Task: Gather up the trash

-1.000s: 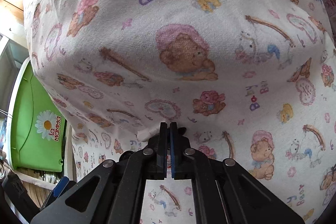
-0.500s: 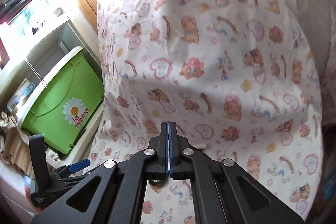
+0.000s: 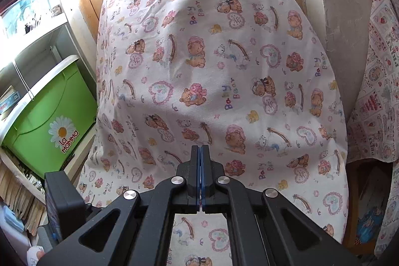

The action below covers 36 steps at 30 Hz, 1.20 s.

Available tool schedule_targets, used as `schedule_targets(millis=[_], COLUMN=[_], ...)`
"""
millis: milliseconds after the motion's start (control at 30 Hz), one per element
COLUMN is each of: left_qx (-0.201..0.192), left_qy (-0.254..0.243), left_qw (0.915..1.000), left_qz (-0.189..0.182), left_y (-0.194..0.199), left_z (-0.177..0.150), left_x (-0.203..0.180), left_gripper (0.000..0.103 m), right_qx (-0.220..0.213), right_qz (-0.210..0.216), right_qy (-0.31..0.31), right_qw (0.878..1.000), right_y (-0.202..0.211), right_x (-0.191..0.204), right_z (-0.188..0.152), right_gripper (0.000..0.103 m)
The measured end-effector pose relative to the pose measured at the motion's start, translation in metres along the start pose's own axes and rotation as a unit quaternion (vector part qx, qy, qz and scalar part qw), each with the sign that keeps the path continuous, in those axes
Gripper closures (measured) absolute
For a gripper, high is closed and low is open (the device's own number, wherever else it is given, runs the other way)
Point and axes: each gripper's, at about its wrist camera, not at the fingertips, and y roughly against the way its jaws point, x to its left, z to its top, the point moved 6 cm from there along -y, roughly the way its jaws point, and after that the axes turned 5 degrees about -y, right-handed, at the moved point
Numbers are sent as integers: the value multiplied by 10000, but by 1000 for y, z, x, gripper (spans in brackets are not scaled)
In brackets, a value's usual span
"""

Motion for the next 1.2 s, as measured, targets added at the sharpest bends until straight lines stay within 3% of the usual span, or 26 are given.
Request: schedule_targets(millis=[133, 200, 600, 767, 1067, 1200], left_qx=[98, 141, -99, -158, -172, -121], left_qy=[351, 382, 408, 337, 691, 900], left_qw=[9993, 9992, 9991, 9982, 9967, 9952], left_qz=[-45, -6, 105, 461, 382, 360], left_y=[-9, -8, 32, 55, 99, 112], left_z=[5, 6, -3, -19, -45, -66], left_x=[5, 6, 32, 49, 68, 73], left_gripper=[46, 69, 71, 71, 71, 71], right_qx=[14, 41, -41, 18, 59, 71], right_qz=[-20, -31, 16, 154, 207, 481], right_qy=[9, 10, -38, -146, -85, -25], right_qw=[10000, 10000, 10000, 9998, 9997, 9988], right_y=[0, 0, 9, 10, 16, 28], right_x=[-2, -3, -7, -6, 10, 33], right_z=[0, 0, 3, 0, -16, -30], right_gripper=[102, 102, 102, 102, 102, 102])
